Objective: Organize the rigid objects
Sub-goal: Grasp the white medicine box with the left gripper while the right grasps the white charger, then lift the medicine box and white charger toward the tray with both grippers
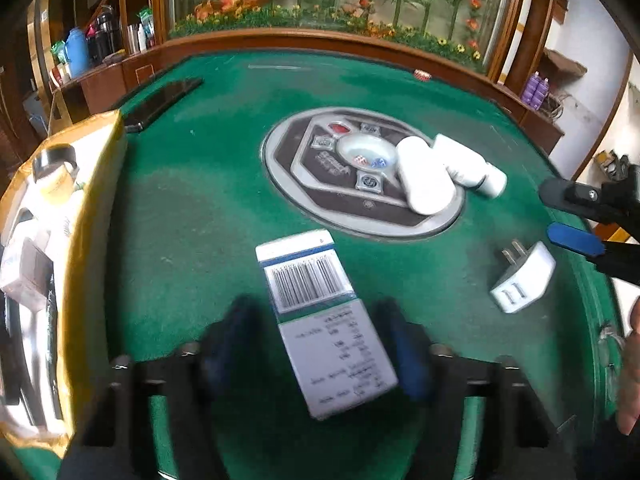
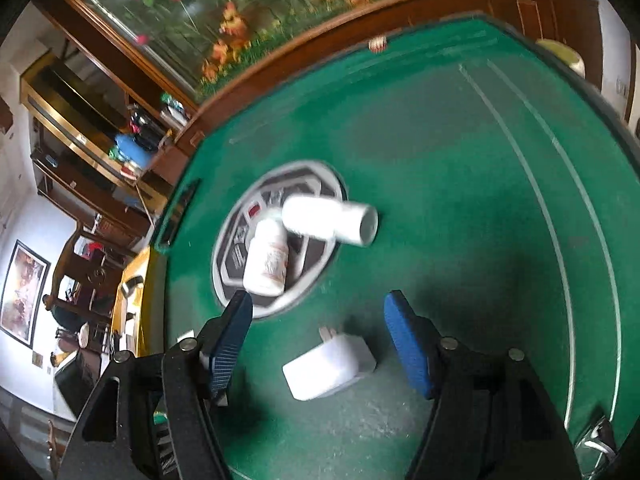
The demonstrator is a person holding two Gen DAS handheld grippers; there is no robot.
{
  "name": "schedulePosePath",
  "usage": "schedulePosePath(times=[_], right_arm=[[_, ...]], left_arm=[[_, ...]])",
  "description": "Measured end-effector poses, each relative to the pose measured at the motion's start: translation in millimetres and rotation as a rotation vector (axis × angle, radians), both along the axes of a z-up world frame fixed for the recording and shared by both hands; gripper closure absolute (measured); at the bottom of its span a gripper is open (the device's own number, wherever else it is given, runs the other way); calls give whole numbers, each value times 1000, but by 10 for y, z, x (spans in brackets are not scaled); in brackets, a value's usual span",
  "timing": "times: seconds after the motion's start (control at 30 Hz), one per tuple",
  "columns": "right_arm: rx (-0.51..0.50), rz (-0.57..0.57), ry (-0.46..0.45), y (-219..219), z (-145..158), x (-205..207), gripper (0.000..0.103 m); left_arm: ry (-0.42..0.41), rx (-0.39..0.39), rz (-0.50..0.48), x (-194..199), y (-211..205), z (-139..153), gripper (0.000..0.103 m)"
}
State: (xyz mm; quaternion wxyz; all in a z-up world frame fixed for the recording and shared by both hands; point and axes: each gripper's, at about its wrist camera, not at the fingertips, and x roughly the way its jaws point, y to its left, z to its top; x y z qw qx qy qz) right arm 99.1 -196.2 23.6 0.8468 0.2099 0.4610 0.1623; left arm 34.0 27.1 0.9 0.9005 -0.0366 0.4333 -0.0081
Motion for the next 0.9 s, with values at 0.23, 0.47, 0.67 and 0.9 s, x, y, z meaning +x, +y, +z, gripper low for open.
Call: schedulePosePath(times=[0.23,0.47,0.67,0.9], right_arm=[[-190,98,-10,320,-28,-85,35],[-430,201,-68,568,-45,-186,35],[-508,272,-65,645,-176,-231,51],[-408,285,-117,627,-81,-298,53]], left_arm=[[-7,-2,-9,-163,107,12,66],[-7,-5,-13,-190,132,1,66],[-19,3,-13,-191,119,-6,66],[-45,7,-20,-265,88,6,66]])
